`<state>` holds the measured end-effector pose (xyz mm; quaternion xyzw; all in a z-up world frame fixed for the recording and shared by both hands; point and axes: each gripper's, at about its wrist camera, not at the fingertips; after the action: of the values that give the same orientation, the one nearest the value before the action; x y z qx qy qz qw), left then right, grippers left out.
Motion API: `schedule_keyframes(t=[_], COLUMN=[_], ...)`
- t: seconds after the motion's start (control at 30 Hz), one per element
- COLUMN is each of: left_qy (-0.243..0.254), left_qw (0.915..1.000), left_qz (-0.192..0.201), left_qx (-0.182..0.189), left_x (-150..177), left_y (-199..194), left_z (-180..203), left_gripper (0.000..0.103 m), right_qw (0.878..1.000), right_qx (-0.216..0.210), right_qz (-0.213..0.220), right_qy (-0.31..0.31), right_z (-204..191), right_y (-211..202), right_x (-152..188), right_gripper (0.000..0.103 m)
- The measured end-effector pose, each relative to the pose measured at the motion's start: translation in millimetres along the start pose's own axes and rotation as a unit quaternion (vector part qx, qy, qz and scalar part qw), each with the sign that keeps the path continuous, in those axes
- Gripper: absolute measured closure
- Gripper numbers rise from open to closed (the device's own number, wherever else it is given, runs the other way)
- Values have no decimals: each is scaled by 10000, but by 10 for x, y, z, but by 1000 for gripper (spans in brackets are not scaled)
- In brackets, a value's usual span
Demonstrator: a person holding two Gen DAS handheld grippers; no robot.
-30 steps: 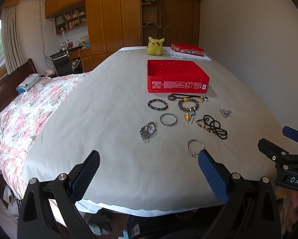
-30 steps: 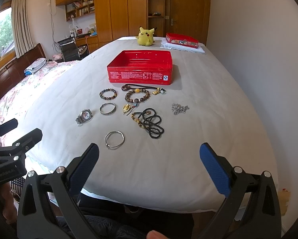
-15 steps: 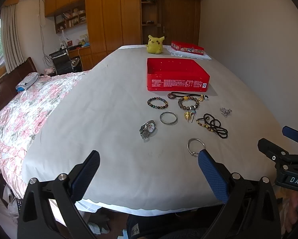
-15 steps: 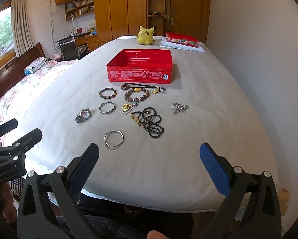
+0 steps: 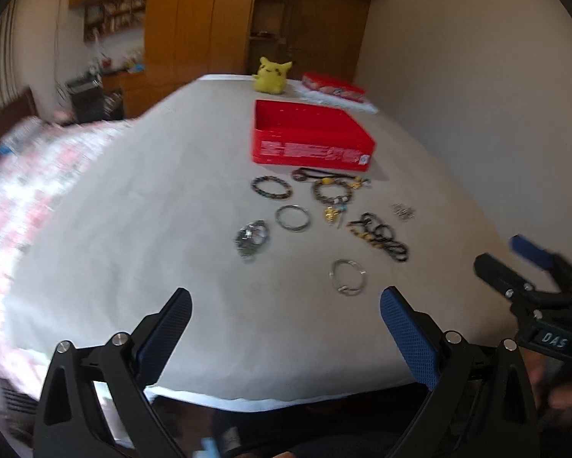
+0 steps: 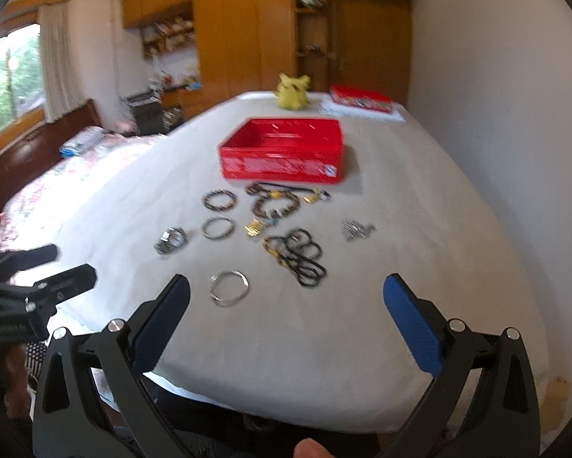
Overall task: Organize jewelry
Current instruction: 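Grasp the silver watch with the left tool while the right tool grasps a silver bangle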
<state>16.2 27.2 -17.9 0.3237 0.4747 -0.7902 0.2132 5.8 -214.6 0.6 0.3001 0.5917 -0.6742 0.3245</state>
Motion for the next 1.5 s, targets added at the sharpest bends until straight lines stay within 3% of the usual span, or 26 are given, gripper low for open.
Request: schedule_keyframes(t=[0.13,0.27,0.33,0.4,0.43,0.77,1.07,1.23,1.27,1.3,1.37,1.5], left_qy=[-132,-253,-234,-157,-146,102,176,356,392,415,456,494], left_qw=[9998,9992,9991,9991,9990,9965,9954,9946,9945,9944,9944,9941], left_qz=[-41,-293,-351,-388,-413,-827,-935,-944,-934,-921,-898,-932], left_qx=[-128,108,5,-37,-7,9,-97,-253,-278,-298,-321,-264], left_x=[46,60,49,33,26,-96,-176,-183,-190,-199,-227,-289], left_y=[42,200,285,388,436,1074,1330,1470,1483,1497,1522,1549], left_z=[-260,-474,-508,-538,-554,-695,-808,-817,-810,-807,-807,-805], left_gripper=[4,4,4,4,4,5,8,8,11,16,25,54], right_qw=[9994,9969,9950,9926,9903,9824,9823,9825,9821,9816,9810,9809], right_qx=[-259,-605,-745,-888,-1014,-1269,-1121,-886,-914,-935,-998,-1066], right_qz=[-146,-411,-555,-713,-852,-1252,-1139,-907,-878,-872,-872,-889], right_qy=[-173,-292,-355,-410,-426,-552,-978,-1361,-1395,-1417,-1417,-1367], right_z=[-48,-140,-191,-237,-263,-544,-805,-924,-933,-939,-921,-896], right_y=[163,342,438,542,624,1128,1337,1393,1394,1401,1415,1418], right_x=[57,117,140,163,178,312,266,281,276,268,261,250], right_gripper=[3,3,11,40,43,44,35,46,55,57,57,57])
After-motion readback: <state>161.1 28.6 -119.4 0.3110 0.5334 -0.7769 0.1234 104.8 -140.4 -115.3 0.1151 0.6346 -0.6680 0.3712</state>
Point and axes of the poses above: each gripper's, at about its wrist camera, not at the fingertips, and y roughly the way its jaws point, z to its right, x to its underside, and after that the axes turned 15 degrees about x, right-handed
